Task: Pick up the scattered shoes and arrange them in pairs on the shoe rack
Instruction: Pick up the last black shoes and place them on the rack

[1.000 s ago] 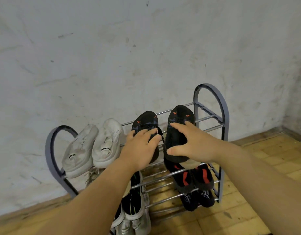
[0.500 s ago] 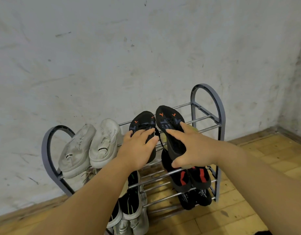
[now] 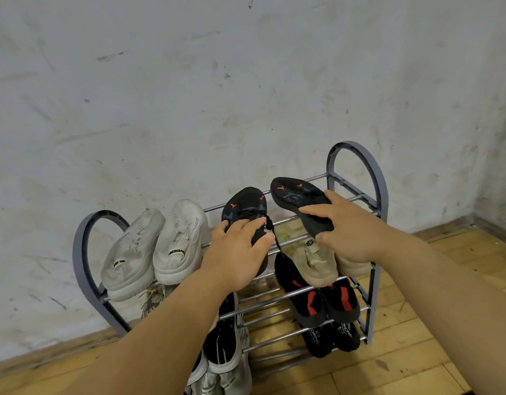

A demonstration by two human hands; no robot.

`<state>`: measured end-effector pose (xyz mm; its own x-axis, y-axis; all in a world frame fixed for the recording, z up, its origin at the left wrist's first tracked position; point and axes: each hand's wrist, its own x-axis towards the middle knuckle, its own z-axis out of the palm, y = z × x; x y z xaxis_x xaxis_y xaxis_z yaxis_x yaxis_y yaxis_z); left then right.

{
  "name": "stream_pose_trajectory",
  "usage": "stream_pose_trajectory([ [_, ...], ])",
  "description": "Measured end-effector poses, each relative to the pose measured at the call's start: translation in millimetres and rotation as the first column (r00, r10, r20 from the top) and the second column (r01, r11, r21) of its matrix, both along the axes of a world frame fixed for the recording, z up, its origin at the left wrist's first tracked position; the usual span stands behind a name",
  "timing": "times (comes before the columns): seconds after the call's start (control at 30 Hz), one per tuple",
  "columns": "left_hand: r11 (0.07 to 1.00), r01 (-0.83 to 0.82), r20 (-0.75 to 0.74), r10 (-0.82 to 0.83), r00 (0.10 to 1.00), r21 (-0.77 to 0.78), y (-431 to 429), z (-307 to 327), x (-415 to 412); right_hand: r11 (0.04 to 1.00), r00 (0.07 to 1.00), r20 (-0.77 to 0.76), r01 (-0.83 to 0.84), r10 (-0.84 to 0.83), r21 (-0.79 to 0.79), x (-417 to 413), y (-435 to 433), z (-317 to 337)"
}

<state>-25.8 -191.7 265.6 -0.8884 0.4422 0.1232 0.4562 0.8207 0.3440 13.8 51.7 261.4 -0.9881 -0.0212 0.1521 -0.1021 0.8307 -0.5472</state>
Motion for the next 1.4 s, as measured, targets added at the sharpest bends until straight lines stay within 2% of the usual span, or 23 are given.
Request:
stream_pose_trajectory([
  [0.17, 1.000, -0.008, 0.013, 0.008, 1.000, 0.020, 1.0, 1.9, 2.9, 0.981, 0.978, -0.082, 0.192, -0.190, 0.018, -11.5, 16.4, -9.5],
  [0.33, 1.000, -0.013, 0.011, 0.013, 1.000, 0.029, 2.4, -3.1, -1.5, 0.910, 0.905, -0.191, 0.403, -0.381, 0.095, -14.9, 19.8, -12.7],
  [0.43, 1.000, -0.018, 0.008, 0.018, 1.000, 0.021, 0.0, -6.2, -3.9, 0.877, 0.839, -0.325, 0.477, -0.436, 0.055, -13.5, 15.8, -8.9],
  [0.5, 1.000, -0.022, 0.013, 0.021, 1.000, 0.014, -0.4, -3.8, -2.1, 0.861, 0.777, -0.418, 0.507, -0.471, -0.028, -12.9, 18.4, 0.6],
  [0.57, 1.000, -0.027, 0.028, 0.026, 0.999, 0.012, 1.4, 0.5, 2.1, 0.849, 0.769, -0.387, 0.523, -0.508, -0.073, -11.9, 26.3, 6.7],
  [0.63, 0.999, -0.043, 0.035, 0.043, 0.998, -0.008, 4.3, 2.9, 5.2, 0.868, 0.836, -0.236, 0.485, -0.495, -0.101, -12.3, 36.3, -0.8],
  [0.7, 0.997, -0.071, 0.034, 0.072, 0.997, -0.029, 6.0, 3.2, 4.8, 0.892, 0.897, -0.109, 0.399, -0.427, -0.214, -13.1, 42.8, -17.5],
  [0.8, 0.991, -0.131, 0.075, 0.129, 0.989, 0.027, 9.8, 4.5, 2.8, 0.892, 0.907, -0.142, 0.343, -0.396, -0.294, -15.6, 48.2, -32.3],
  [0.93, 0.965, -0.208, 0.093, 0.195, 0.976, 0.159, 36.9, 10.4, 4.8, 0.892, 0.905, -0.163, 0.333, -0.394, -0.306, -16.8, 46.9, -33.6],
  [1.07, 0.944, -0.247, 0.110, 0.228, 0.968, 0.218, 87.5, 6.1, -7.7, 0.885, 0.900, -0.167, 0.335, -0.401, -0.322, -16.9, 45.5, -35.0],
  [1.23, 0.966, -0.227, 0.173, 0.204, 0.963, 0.125, 149.9, 10.7, -21.9, 0.882, 0.897, -0.181, 0.330, -0.404, -0.336, -19.2, 49.5, -37.7],
  [1.4, 0.978, -0.184, 0.191, 0.164, 0.968, 0.096, 157.9, 13.1, -27.4, 0.880, 0.899, -0.154, 0.348, -0.411, -0.323, -21.8, 49.6, -35.3],
])
